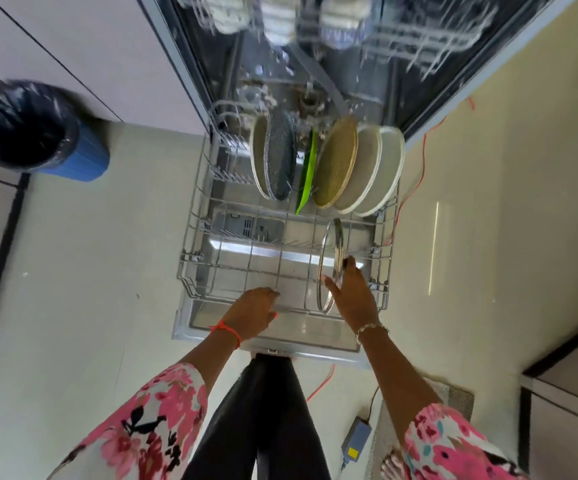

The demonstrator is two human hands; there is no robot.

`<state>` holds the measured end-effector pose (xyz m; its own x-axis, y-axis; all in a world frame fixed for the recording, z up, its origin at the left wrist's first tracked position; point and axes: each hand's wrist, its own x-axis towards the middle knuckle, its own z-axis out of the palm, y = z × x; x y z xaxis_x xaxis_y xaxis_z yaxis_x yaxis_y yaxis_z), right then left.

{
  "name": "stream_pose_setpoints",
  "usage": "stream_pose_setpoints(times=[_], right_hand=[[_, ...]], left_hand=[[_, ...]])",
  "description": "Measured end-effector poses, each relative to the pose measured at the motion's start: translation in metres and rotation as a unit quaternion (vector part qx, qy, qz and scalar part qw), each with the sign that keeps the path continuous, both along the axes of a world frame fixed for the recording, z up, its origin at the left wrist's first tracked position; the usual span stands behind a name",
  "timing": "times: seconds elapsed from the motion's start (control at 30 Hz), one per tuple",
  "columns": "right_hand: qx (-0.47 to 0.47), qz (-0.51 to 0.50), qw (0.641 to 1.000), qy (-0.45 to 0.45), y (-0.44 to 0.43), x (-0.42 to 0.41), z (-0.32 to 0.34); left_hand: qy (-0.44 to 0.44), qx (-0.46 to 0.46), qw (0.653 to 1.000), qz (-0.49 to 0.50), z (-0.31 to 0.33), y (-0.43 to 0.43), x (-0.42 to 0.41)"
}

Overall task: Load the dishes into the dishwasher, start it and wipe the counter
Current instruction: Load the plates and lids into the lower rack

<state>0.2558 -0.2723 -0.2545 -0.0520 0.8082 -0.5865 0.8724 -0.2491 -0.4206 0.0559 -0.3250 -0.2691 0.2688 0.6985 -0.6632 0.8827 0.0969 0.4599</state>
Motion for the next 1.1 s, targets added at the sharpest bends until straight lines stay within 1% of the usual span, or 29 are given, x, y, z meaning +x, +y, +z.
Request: stream_pose_setpoints(times=[0.1, 0.2, 0.27, 0.33, 0.43, 0.5, 0.67, 0.73, 0.77, 0.83, 0.9, 0.97, 1.03, 1.1], right_hand=[[-0.007, 0.097, 0.995, -0.035, -0.001, -0.014, 0.053], [-0.004, 0.207, 0.976, -0.074, 0.001, -0.041, 0.108], [-0.001, 0.248, 0.966, -0.067, 0.0, -0.066, 0.147], [-0.002, 0.278, 0.959, -0.055, -0.002, -0.093, 0.184], [0.011, 0.317, 0.947, -0.051, -0.004, -0.133, 0.229], [0.036, 0.368, 0.927, -0.068, 0.0, -0.16, 0.248], [0.091, 0.447, 0.886, -0.086, 0.014, -0.228, 0.267], [0.097, 0.442, 0.887, -0.088, 0.023, -0.26, 0.265], [0.099, 0.427, 0.895, -0.086, 0.029, -0.279, 0.263], [0.092, 0.364, 0.924, -0.064, 0.044, -0.322, 0.265], [0.104, 0.301, 0.947, -0.043, 0.061, -0.365, 0.273], [0.114, 0.277, 0.954, -0.031, 0.076, -0.398, 0.282], [0.143, 0.259, 0.955, -0.022, 0.093, -0.429, 0.293], [0.163, 0.231, 0.959, 0.0, 0.112, -0.449, 0.306]], left_hand=[[0.004, 0.022, 1.0, 0.015, 0.054, 0.006, -0.023], [0.001, 0.04, 0.998, 0.054, 0.111, 0.005, -0.05], [-0.002, 0.064, 0.995, 0.076, 0.151, -0.001, -0.066], [0.019, 0.084, 0.993, 0.083, 0.188, -0.008, -0.083], [0.019, 0.109, 0.988, 0.111, 0.222, -0.014, -0.108], [0.023, 0.128, 0.984, 0.124, 0.239, -0.014, -0.13], [0.052, 0.153, 0.978, 0.128, 0.256, -0.006, -0.195], [0.055, 0.162, 0.977, 0.129, 0.259, 0.003, -0.231], [0.054, 0.166, 0.976, 0.131, 0.261, 0.009, -0.251], [0.057, 0.178, 0.975, 0.123, 0.267, 0.022, -0.298], [0.069, 0.187, 0.974, 0.104, 0.275, 0.041, -0.349], [0.07, 0.208, 0.97, 0.107, 0.285, 0.06, -0.392], [0.063, 0.24, 0.962, 0.112, 0.302, 0.08, -0.433], [0.047, 0.269, 0.954, 0.121, 0.321, 0.1, -0.46]])
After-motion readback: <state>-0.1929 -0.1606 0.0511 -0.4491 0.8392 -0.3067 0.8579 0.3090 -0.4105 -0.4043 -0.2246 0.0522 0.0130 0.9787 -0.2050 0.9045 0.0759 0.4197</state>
